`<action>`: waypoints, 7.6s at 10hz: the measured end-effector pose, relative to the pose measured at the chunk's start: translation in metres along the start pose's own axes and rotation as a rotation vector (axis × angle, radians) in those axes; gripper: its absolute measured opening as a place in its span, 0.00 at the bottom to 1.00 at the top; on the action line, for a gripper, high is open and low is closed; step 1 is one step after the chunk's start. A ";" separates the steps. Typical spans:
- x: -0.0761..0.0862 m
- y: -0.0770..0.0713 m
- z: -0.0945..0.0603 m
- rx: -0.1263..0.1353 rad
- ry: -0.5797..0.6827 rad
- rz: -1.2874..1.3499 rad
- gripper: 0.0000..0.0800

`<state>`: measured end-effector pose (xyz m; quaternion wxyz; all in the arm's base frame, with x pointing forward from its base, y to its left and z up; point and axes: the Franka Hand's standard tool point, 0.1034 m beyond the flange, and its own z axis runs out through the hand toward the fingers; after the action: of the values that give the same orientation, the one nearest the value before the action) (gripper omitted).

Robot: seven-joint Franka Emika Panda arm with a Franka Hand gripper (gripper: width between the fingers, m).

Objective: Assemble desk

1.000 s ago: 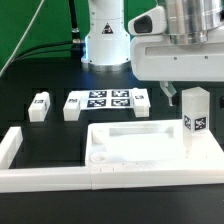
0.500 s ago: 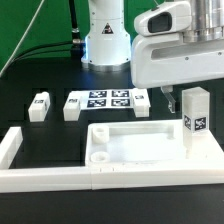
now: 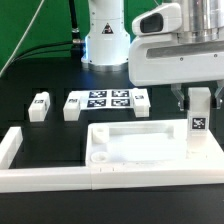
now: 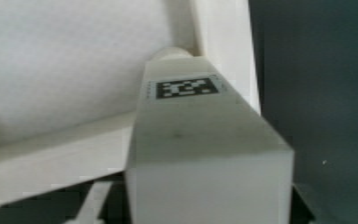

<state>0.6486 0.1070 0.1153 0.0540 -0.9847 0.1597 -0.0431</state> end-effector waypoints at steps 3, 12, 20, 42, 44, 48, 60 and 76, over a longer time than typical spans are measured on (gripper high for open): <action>-0.004 0.000 0.000 -0.019 -0.016 0.492 0.37; -0.002 0.003 0.004 0.026 -0.077 0.492 0.76; -0.013 -0.009 0.002 -0.035 -0.044 -0.412 0.78; -0.005 -0.004 0.008 0.016 -0.005 -0.155 0.81; -0.005 -0.005 0.008 0.006 0.000 -0.185 0.81; -0.006 -0.006 0.008 0.010 -0.005 -0.042 0.44; -0.011 -0.002 0.011 0.050 -0.087 1.170 0.38; -0.008 0.001 0.010 0.019 -0.026 0.373 0.38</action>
Offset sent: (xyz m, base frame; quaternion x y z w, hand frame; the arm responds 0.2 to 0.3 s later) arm 0.0051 0.0155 0.0025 0.0338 -0.0288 0.4333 0.9001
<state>0.6422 0.1095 0.1044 0.0724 -0.9379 0.3385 -0.0213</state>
